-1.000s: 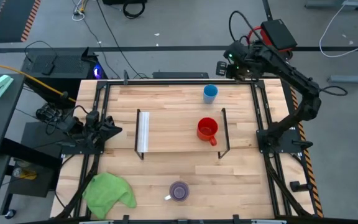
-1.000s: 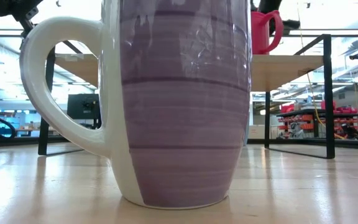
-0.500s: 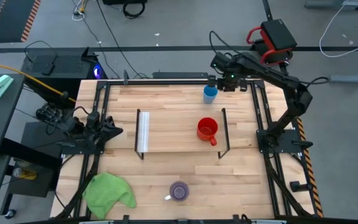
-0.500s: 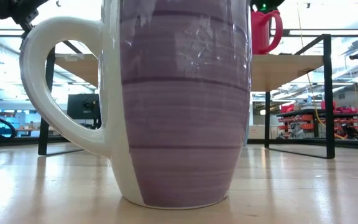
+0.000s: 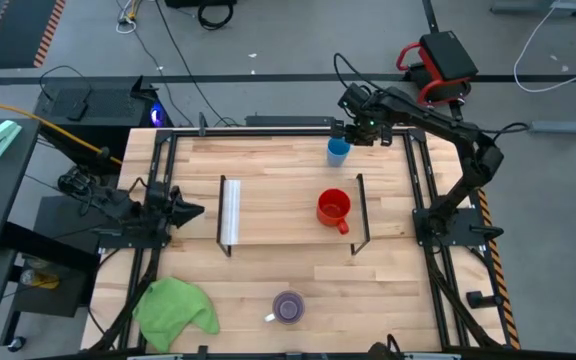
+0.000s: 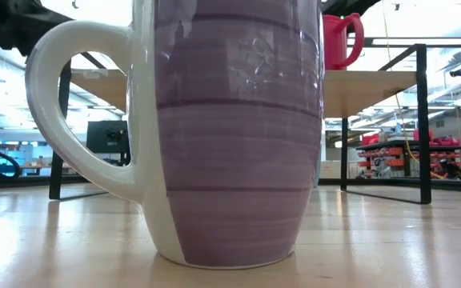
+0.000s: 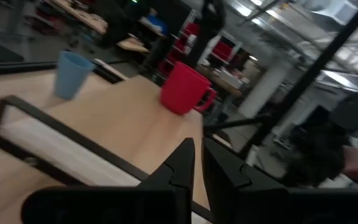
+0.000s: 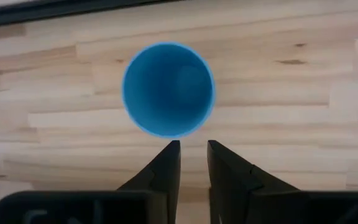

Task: Stack small to large cups/mugs on shelf
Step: Put the blue cup to the left of the red mug on the shelf

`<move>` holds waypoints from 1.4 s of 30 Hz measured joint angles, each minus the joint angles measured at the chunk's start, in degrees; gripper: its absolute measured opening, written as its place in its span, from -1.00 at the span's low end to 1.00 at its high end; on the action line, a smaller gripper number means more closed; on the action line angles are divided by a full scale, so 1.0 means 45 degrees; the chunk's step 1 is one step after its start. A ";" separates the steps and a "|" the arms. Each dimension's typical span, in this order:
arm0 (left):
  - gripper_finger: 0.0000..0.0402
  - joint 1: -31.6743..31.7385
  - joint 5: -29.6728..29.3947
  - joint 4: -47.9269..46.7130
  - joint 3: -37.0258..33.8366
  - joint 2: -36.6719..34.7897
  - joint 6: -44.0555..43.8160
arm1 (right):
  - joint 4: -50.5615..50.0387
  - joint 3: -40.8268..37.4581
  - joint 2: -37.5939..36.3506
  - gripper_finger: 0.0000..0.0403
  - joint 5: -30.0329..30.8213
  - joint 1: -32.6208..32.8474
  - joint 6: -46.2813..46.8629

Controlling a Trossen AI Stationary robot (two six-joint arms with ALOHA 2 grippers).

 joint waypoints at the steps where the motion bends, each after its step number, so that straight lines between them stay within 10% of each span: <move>1: -0.83 0.0000 -0.0221 -0.0022 0.0000 0.0000 0.0004 | 0.0021 -0.0079 0.0000 -0.52 0.0040 -0.0110 -0.0128; 42: -0.78 0.0000 -0.2605 -0.0356 0.0000 0.0000 0.1681 | 0.2331 -0.1869 -0.0010 -0.40 0.0236 -0.0094 0.0444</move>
